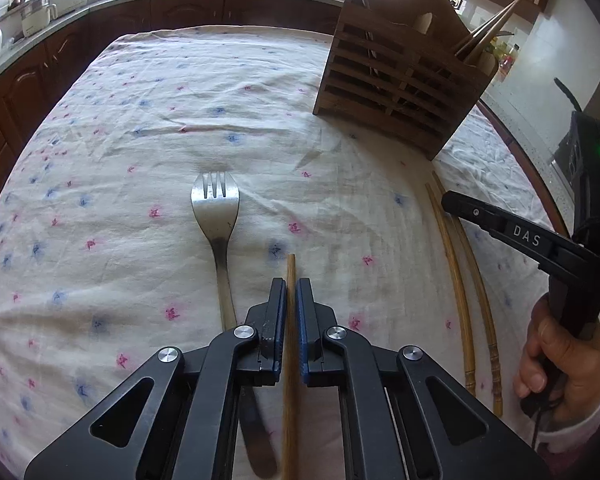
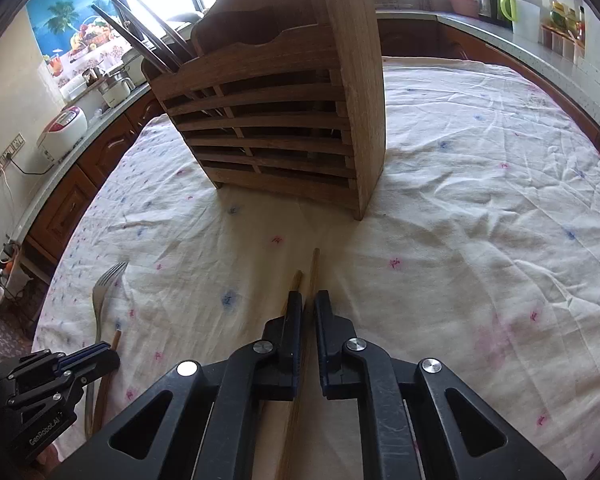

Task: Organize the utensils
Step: 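Close the right tool on a wooden chopstick and lift it, then carry the held wooden chopstick with the right tool over the wooden holder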

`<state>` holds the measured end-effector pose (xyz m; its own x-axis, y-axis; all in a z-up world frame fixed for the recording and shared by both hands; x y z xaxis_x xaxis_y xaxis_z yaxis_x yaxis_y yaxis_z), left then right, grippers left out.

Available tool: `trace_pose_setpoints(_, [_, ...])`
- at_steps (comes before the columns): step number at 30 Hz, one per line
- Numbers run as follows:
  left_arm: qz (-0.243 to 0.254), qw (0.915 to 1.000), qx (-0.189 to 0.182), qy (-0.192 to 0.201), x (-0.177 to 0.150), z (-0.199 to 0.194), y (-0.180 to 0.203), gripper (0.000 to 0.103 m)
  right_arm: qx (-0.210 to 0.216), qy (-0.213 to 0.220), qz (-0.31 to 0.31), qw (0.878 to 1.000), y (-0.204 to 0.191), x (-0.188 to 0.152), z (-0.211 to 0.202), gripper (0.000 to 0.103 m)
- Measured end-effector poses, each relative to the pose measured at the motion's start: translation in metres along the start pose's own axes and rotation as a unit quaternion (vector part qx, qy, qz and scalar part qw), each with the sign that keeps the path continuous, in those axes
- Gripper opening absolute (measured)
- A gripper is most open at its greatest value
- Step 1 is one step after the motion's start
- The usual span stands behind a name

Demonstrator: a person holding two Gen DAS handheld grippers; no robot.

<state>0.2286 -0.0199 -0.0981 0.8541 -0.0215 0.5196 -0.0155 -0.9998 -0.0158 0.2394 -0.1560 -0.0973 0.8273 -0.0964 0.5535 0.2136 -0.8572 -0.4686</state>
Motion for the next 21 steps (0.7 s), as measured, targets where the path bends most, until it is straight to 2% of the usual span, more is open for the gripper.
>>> trace_pose_setpoints(7, [-0.011,0.9996,-0.019,0.016,-0.003,-0.027,-0.004,0.004,0.030,0.035,-0.009,0.999,-0.021,-0.002,-0.042,0.006])
trace_pose_setpoints(14, [-0.012,0.9973,-0.040,0.060,0.006,-0.077,-0.005,0.004,0.046,0.078,-0.016,0.996,-0.037,0.001,-0.089,0.006])
trace_pose_setpoints(21, [-0.015,0.9915,-0.060,0.114,0.015,-0.131,-0.007,0.004,0.055,0.126,-0.034,0.990,-0.055,0.006,-0.136,0.006])
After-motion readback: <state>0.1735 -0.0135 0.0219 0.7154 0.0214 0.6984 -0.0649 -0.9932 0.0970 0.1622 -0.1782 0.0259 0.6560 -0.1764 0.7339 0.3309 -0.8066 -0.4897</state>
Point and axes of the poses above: each gripper's, at about its wrist camera, not at the fingertips, and z roughly the way its jaws point, y to its right, x to its top, the point moved 4 cm from there along z, roughly the way its jaws point, and after that the axes turned 15 degrees about x, right-handed, at the moved point
